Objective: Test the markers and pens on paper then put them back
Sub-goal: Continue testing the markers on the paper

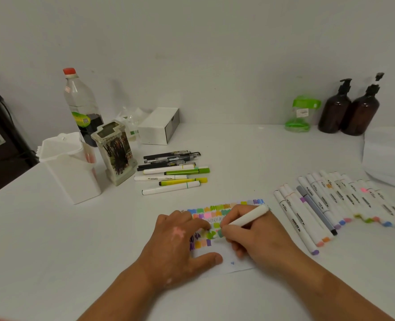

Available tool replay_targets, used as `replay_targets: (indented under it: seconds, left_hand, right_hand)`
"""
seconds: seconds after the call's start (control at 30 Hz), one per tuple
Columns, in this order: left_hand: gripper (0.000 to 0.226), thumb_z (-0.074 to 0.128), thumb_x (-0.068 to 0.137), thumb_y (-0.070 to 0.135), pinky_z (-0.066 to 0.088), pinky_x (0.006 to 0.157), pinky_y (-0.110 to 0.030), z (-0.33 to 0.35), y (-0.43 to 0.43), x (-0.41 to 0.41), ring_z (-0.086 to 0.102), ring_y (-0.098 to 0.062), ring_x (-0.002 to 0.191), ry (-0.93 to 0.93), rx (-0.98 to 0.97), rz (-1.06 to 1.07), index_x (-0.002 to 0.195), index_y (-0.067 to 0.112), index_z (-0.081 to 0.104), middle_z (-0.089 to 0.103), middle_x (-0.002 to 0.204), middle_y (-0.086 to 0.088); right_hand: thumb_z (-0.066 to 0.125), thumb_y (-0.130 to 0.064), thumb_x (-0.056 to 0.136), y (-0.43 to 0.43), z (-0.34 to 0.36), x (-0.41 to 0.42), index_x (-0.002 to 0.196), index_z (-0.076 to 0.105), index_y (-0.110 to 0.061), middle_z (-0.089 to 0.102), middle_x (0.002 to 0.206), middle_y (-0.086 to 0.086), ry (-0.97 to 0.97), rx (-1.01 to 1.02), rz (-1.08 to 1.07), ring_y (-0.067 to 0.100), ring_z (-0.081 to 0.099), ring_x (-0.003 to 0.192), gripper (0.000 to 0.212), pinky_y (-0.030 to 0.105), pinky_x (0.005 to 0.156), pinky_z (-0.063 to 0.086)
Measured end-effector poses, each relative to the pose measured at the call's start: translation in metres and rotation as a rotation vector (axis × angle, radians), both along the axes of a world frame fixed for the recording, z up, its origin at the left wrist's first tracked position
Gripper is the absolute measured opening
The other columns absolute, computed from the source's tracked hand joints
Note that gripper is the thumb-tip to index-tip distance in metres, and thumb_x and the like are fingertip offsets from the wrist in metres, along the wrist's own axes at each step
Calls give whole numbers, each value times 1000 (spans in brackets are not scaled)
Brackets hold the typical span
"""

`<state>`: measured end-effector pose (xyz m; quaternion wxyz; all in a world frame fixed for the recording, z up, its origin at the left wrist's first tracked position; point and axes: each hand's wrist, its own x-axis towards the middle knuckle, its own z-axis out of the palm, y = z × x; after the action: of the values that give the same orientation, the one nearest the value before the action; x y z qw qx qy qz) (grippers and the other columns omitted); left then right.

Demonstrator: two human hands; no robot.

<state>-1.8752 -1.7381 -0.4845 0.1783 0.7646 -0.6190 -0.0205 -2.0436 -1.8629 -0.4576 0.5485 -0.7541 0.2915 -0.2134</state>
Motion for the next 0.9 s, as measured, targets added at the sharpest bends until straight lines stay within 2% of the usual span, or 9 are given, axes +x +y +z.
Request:
replay_targets:
  seconds: [0.1,0.37,0.53,0.7,0.9]
  left_hand:
    - [74,43,71,92,31,94,-26,-1,0,1,37,0,102,20,8,12,129,46,51,51,111,24]
    - [71,47,72,89,30,93,-25,0,0,1,37,-2,100,39,17,14,127,45,52,50,108,22]
    - [72,47,72,88,29,91,-23,1,0,0,36,-1,100,46,17,16,129,44,52,51,113,23]
    - [72,46,72,90,29,92,-24,0,0,1,38,0,100,39,12,10,127,45,53,49,108,25]
    - [72,45,71,90,29,90,-24,-2,-1,2,39,-1,100,40,5,13,127,45,53,49,106,24]
  right_hand:
    - [72,-18,83,3,-3,1,74,71,-31,66,55,1,71,-61,-30,12,59,44,16,20,45,45]
    - [72,-21,84,5,-4,3,76,70,-28,67,56,1,98,-130,-52,9,60,46,11,18,45,45]
    - [72,-23,79,5,-4,4,74,71,-30,68,63,-9,163,-210,-35,2,57,50,9,15,46,40]
    - [72,-21,84,5,-3,4,75,70,-28,66,56,-10,149,-211,-60,4,59,46,12,15,46,42]
    - [72,-22,86,6,-2,4,77,69,-28,66,57,-12,165,-211,-70,3,60,47,11,14,47,42]
